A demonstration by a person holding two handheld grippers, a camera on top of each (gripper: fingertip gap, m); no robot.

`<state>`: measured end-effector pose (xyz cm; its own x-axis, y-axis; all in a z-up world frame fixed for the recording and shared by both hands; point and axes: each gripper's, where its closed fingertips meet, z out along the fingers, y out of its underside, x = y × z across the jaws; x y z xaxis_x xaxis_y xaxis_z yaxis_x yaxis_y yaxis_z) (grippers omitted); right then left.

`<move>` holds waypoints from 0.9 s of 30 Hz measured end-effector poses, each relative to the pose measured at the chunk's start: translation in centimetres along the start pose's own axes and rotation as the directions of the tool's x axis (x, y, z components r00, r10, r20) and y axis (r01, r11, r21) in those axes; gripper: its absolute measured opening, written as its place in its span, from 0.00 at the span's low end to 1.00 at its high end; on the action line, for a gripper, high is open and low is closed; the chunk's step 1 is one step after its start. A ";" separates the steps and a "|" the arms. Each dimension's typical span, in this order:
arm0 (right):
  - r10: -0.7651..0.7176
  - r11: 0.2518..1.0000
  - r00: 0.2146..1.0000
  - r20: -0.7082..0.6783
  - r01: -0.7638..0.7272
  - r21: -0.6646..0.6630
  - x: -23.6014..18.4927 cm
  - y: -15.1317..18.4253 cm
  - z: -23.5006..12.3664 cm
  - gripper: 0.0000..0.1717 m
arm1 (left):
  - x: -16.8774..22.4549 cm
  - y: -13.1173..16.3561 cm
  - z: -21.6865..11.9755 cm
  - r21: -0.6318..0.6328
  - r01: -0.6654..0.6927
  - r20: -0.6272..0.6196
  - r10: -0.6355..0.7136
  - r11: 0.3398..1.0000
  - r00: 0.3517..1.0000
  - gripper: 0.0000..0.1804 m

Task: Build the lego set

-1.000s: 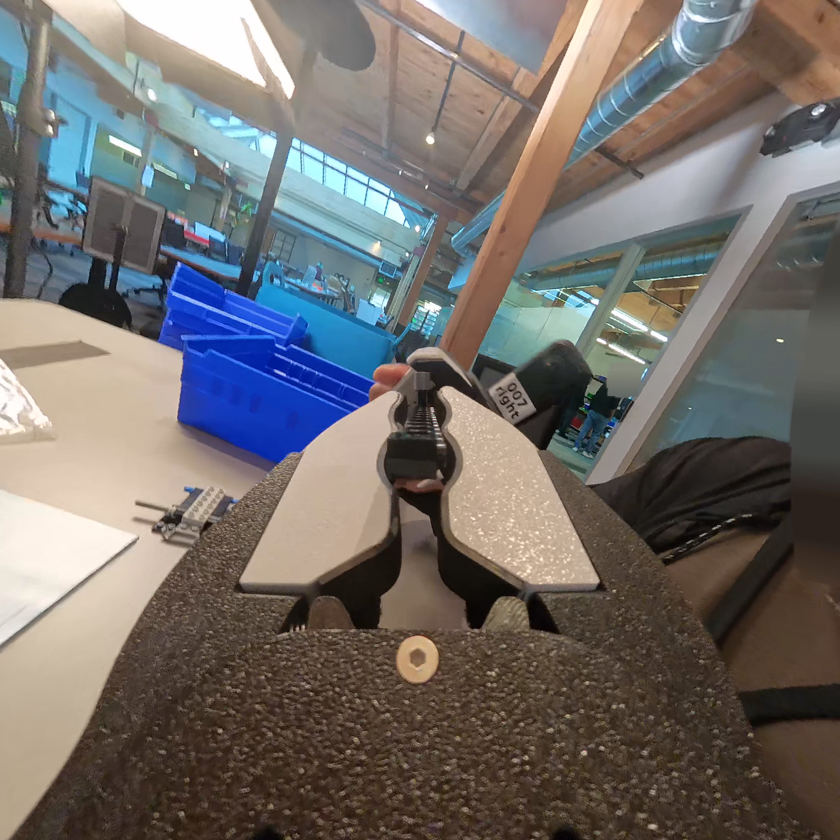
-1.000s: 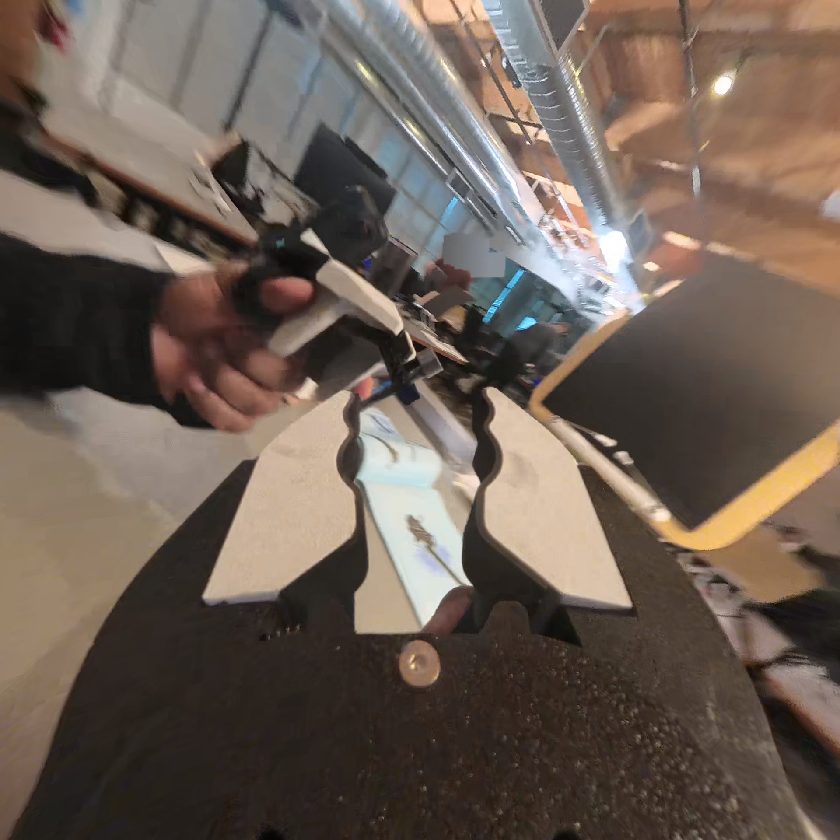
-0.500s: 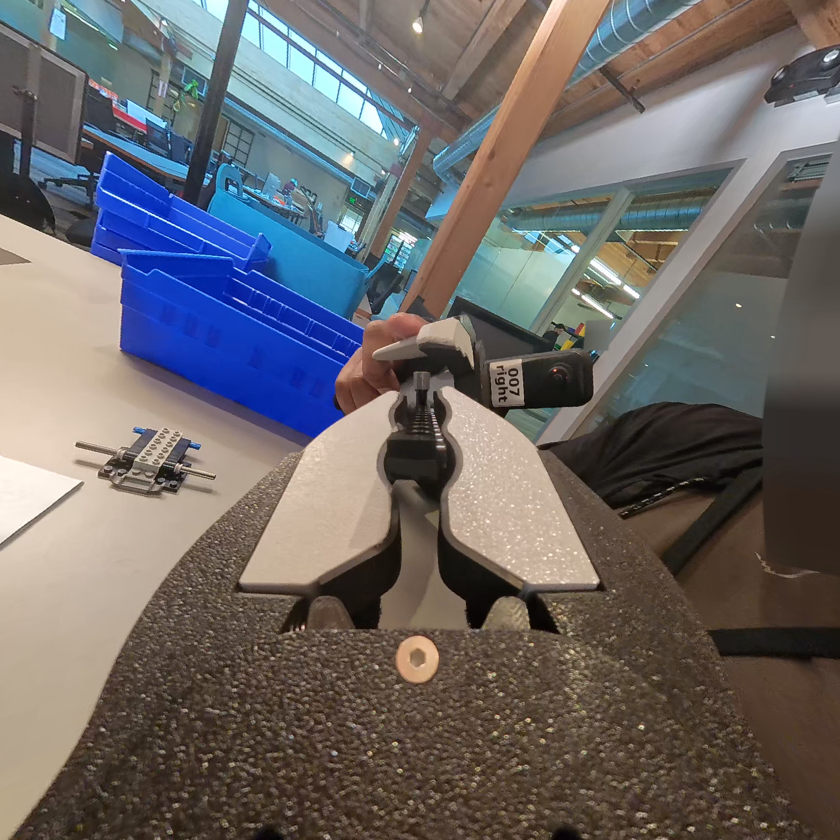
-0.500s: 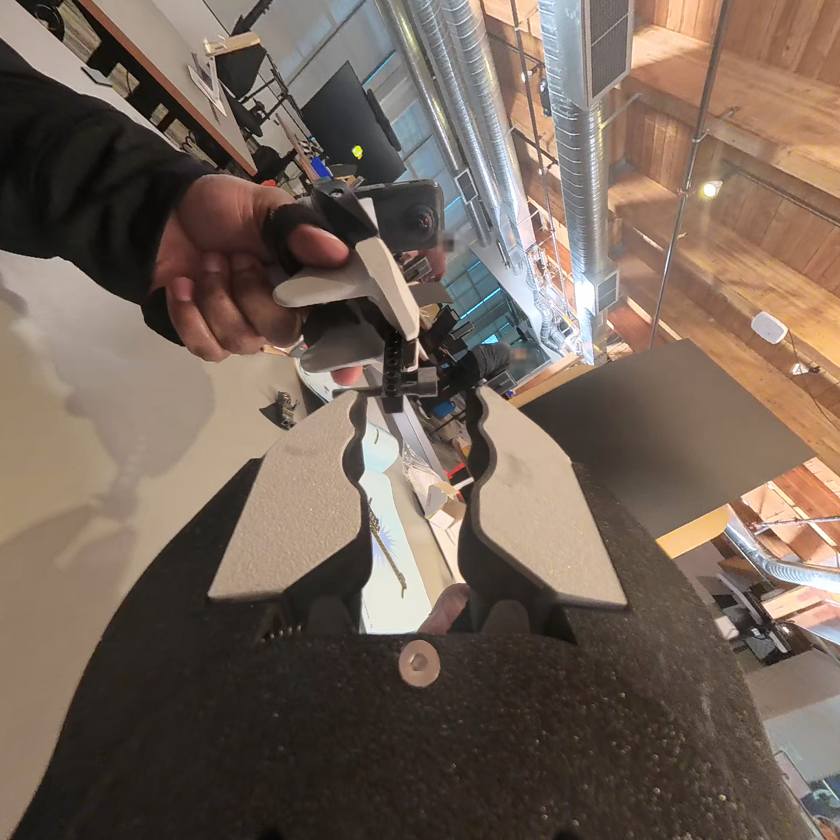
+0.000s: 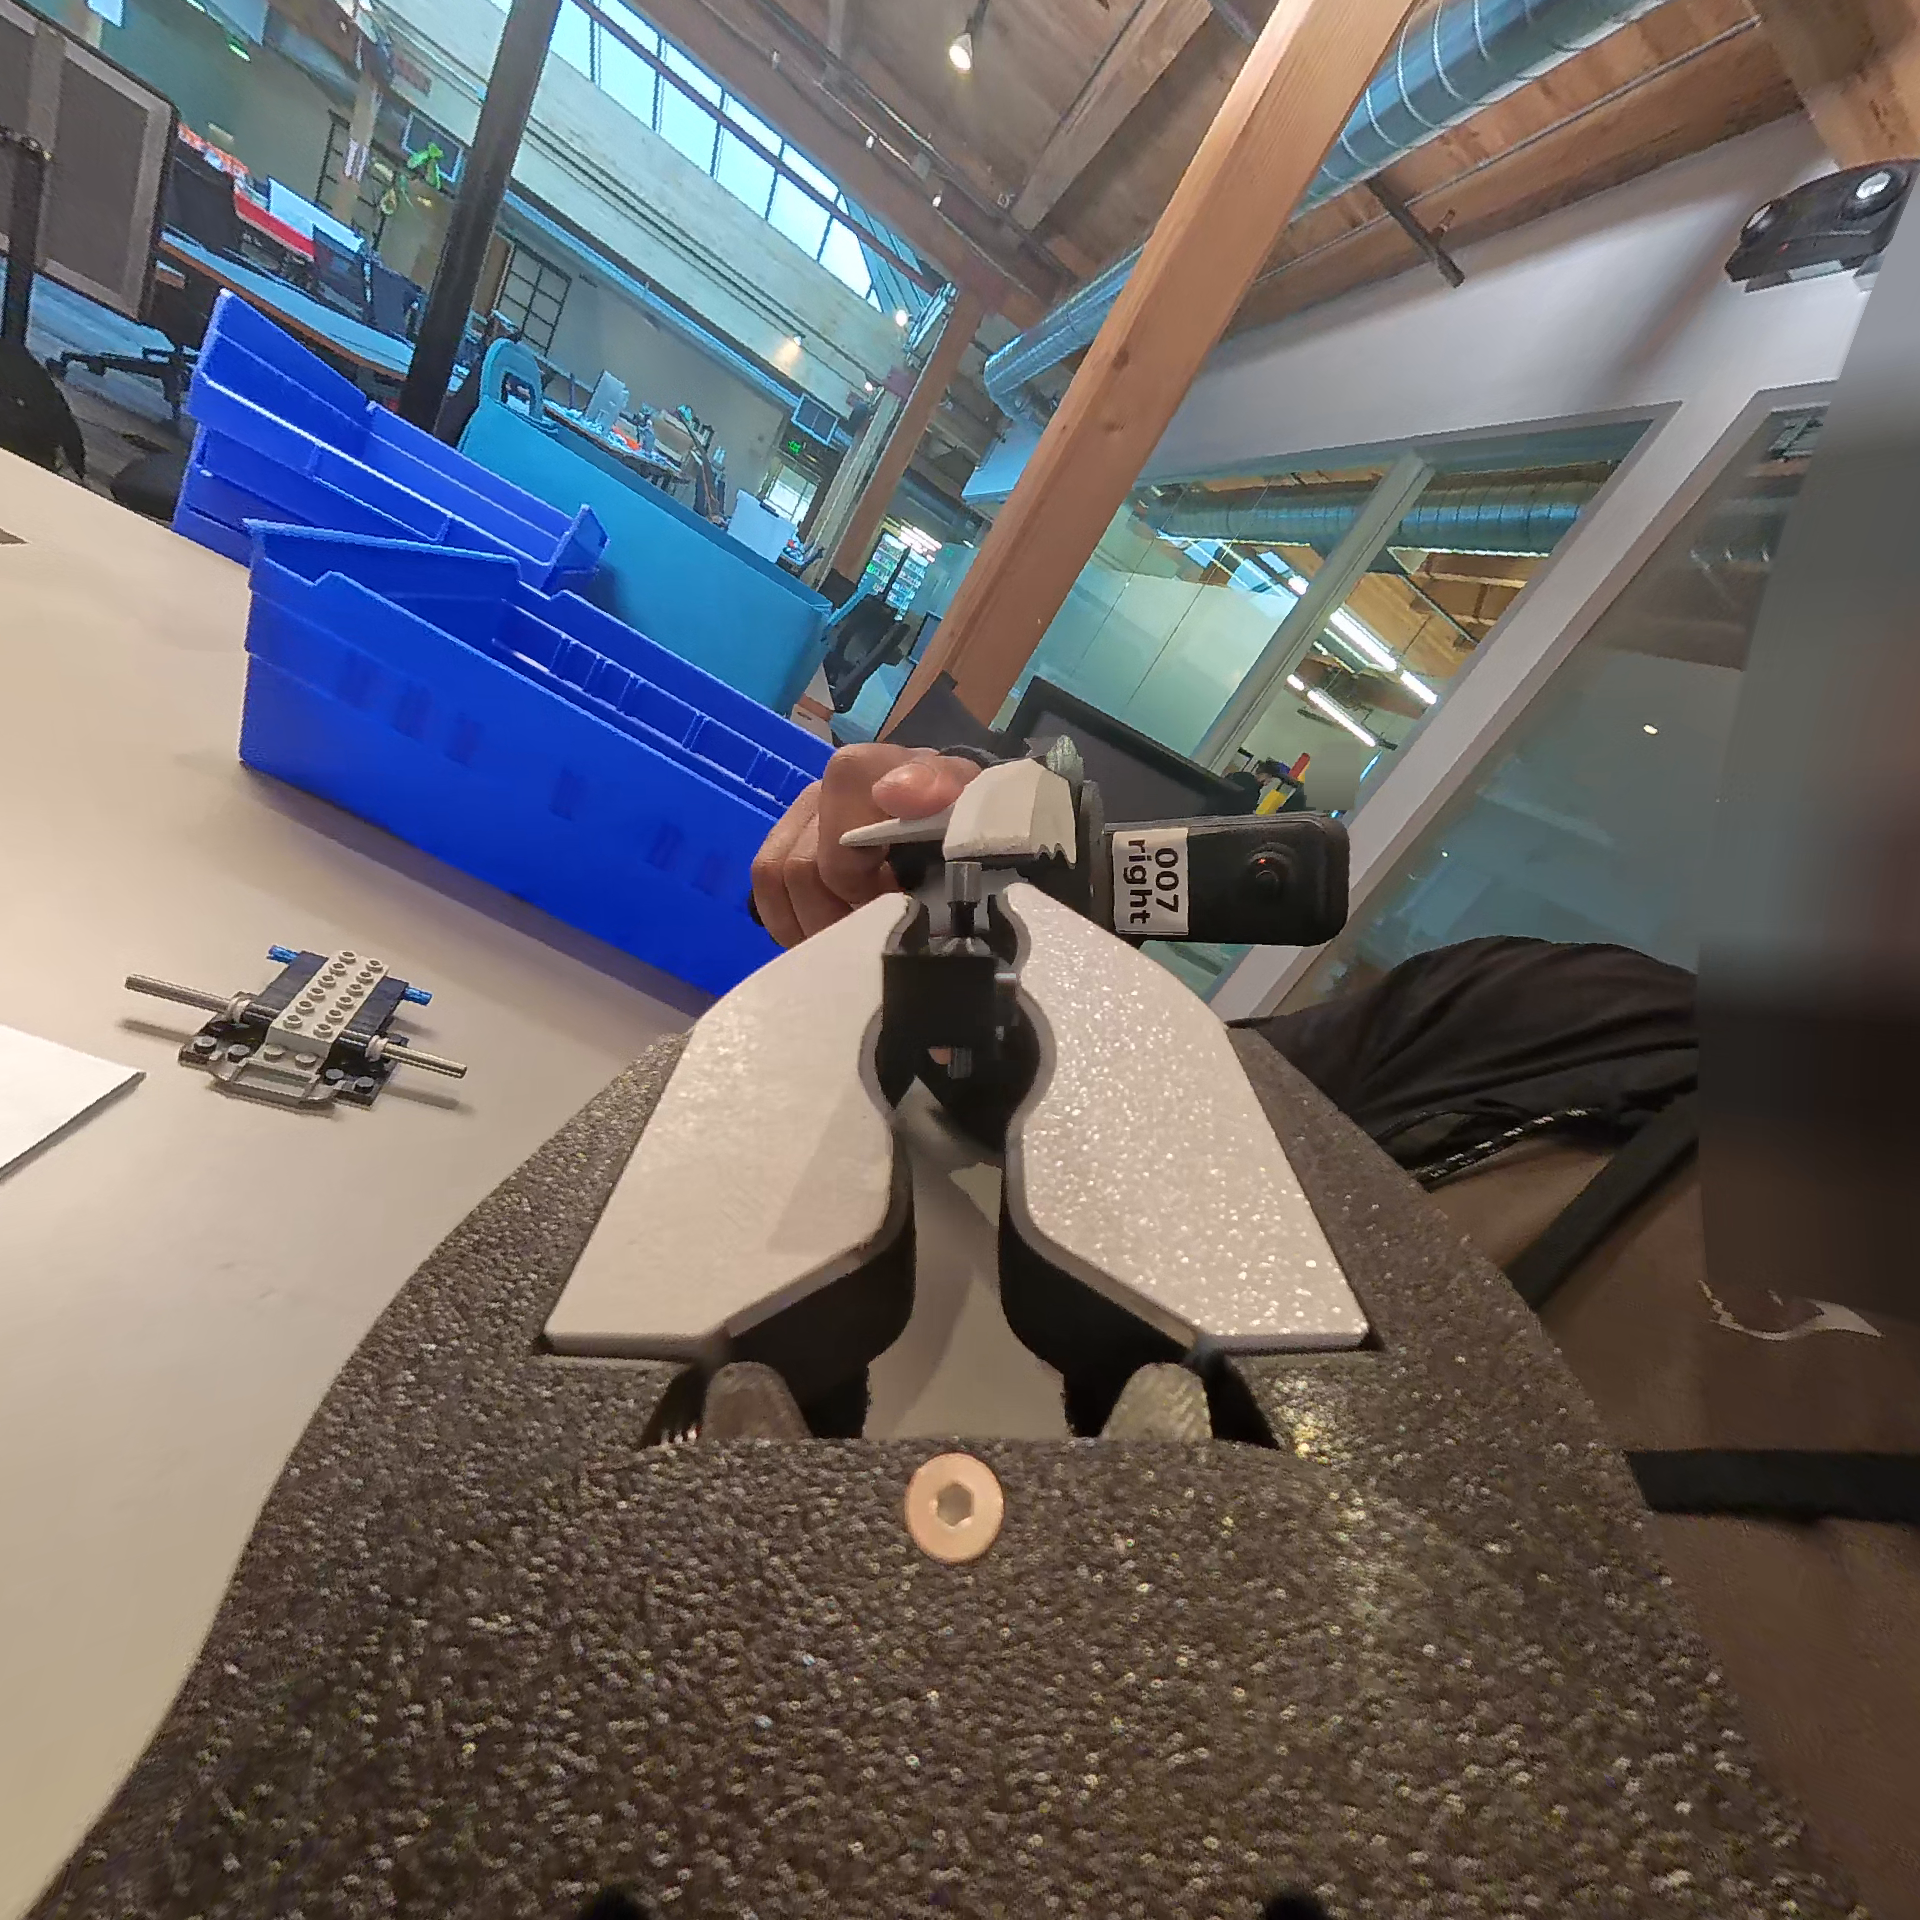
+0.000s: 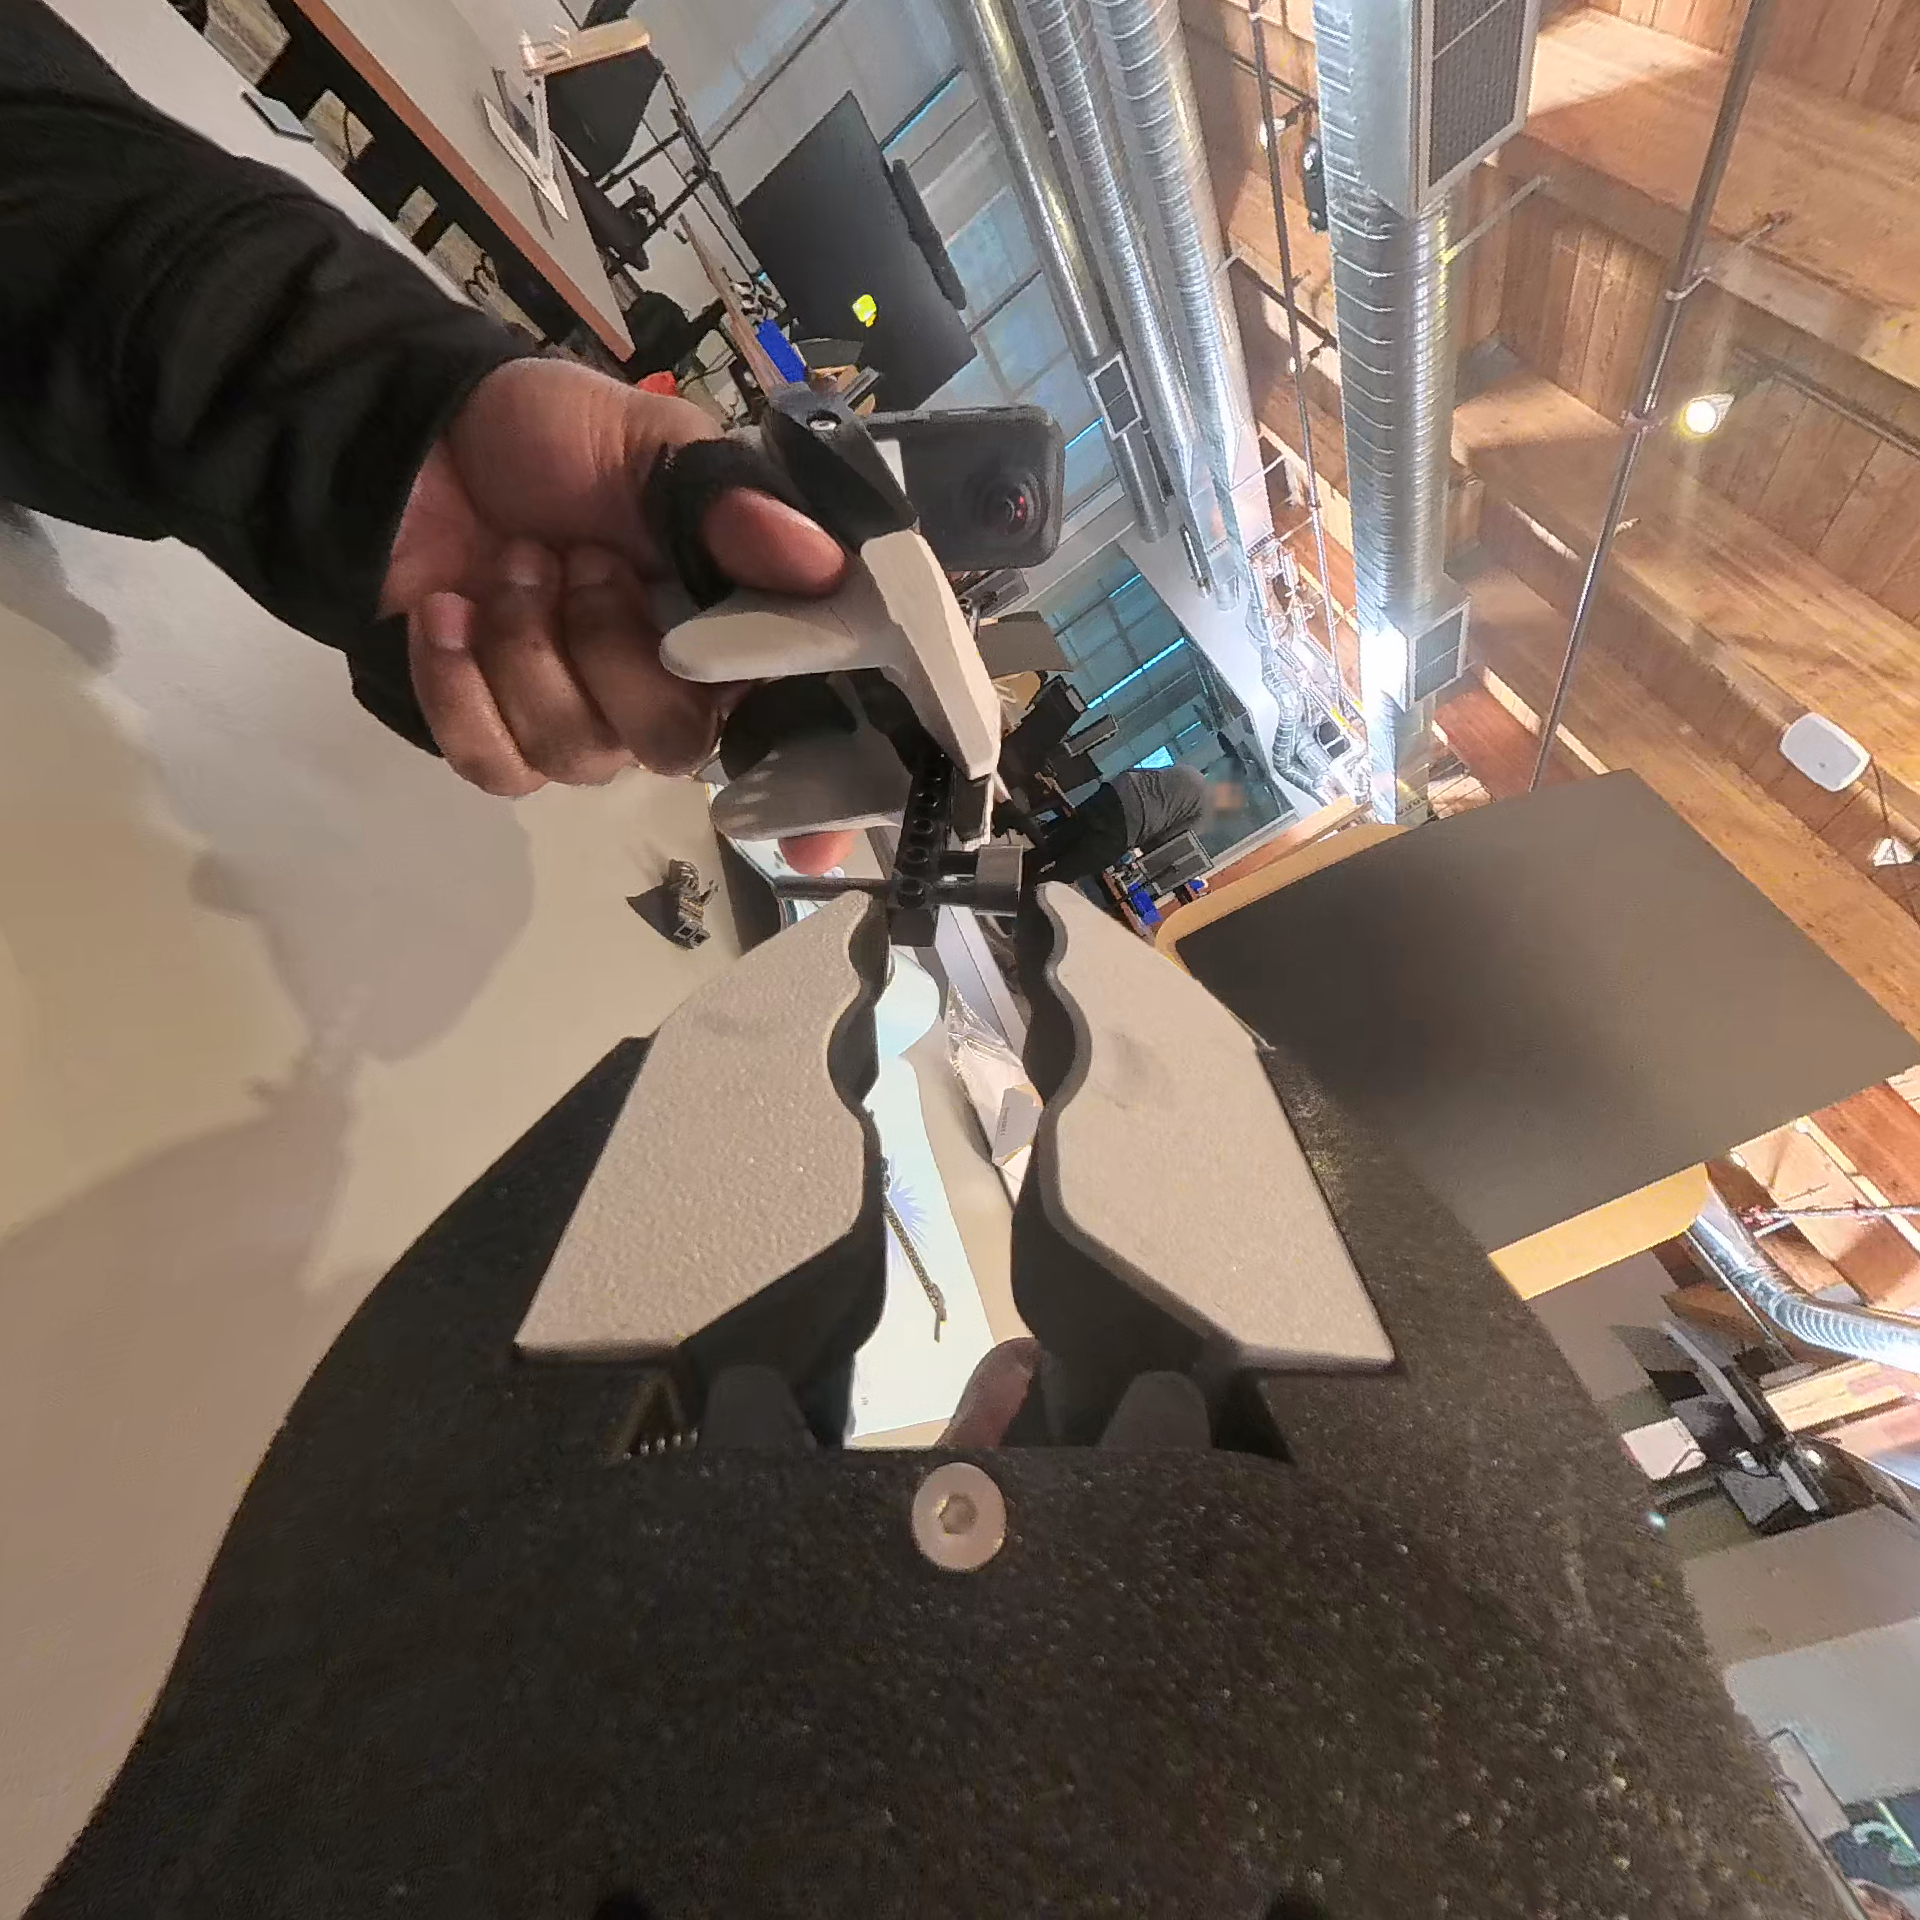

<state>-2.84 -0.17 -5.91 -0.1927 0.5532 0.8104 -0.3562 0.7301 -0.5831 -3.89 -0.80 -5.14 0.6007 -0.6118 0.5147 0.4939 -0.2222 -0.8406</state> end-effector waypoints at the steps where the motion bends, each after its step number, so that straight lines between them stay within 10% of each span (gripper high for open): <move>1: 0.007 1.000 1.000 -0.001 -0.007 -0.001 0.1 0.0 0.0 0.14 | 0.0 0.0 0.0 0.007 0.001 -0.002 -0.001 1.000 1.000 0.07; 10: 0.160 0.986 0.987 0.032 -0.161 0.033 0.5 -0.4 -0.1 0.13 | 0.5 -0.3 0.4 0.039 -0.123 0.007 0.123 0.992 0.992 0.08; 16: 0.235 0.971 0.972 0.025 -0.236 0.049 1.2 -0.4 -0.4 0.14 | -0.4 1.0 -0.1 -0.167 -0.406 0.132 0.429 0.898 0.894 0.31; 19: 0.269 0.961 0.963 0.024 -0.270 0.055 1.7 -0.3 -0.6 0.14 | -0.6 0.6 -1.7 -0.302 -0.551 0.180 0.614 0.778 0.768 0.36; 23: 0.288 0.957 0.957 0.034 -0.289 0.011 1.7 0.6 -0.6 0.14 | -0.5 -1.6 -5.1 -0.508 -0.704 0.243 0.866 0.497 0.437 0.24; 27: 0.300 0.954 0.950 0.082 -0.296 -0.058 0.5 1.7 0.0 0.14 | 2.2 -1.8 -6.0 -0.559 -0.761 0.150 0.942 0.330 0.299 0.15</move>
<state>-3.58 1.34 -6.53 -0.3652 0.7117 0.6001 -0.2298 0.5558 -0.7989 -7.21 -6.26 -3.47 0.7393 -0.2781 -0.6133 -0.6452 -0.0319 -0.7633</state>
